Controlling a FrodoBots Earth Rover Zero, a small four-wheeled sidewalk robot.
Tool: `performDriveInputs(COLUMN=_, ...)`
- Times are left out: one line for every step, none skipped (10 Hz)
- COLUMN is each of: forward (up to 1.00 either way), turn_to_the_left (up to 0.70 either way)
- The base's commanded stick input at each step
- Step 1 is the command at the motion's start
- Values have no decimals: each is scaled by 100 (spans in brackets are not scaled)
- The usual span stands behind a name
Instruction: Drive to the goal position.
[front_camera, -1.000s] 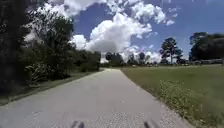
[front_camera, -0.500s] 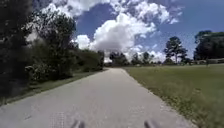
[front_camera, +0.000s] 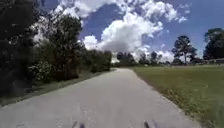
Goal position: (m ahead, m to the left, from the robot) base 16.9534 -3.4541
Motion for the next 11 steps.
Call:
performDriveInputs(forward=50, turn_to_the_left=0)
performDriveInputs(forward=50, turn_to_the_left=0)
performDriveInputs(forward=50, turn_to_the_left=0)
performDriveInputs(forward=50, turn_to_the_left=0)
performDriveInputs(forward=50, turn_to_the_left=-21)
performDriveInputs(forward=50, turn_to_the_left=-25)
performDriveInputs(forward=50, turn_to_the_left=-25)
performDriveInputs(forward=50, turn_to_the_left=-25)
performDriveInputs(forward=50, turn_to_the_left=-25)
performDriveInputs(forward=50, turn_to_the_left=-25)
performDriveInputs(forward=50, turn_to_the_left=-25)
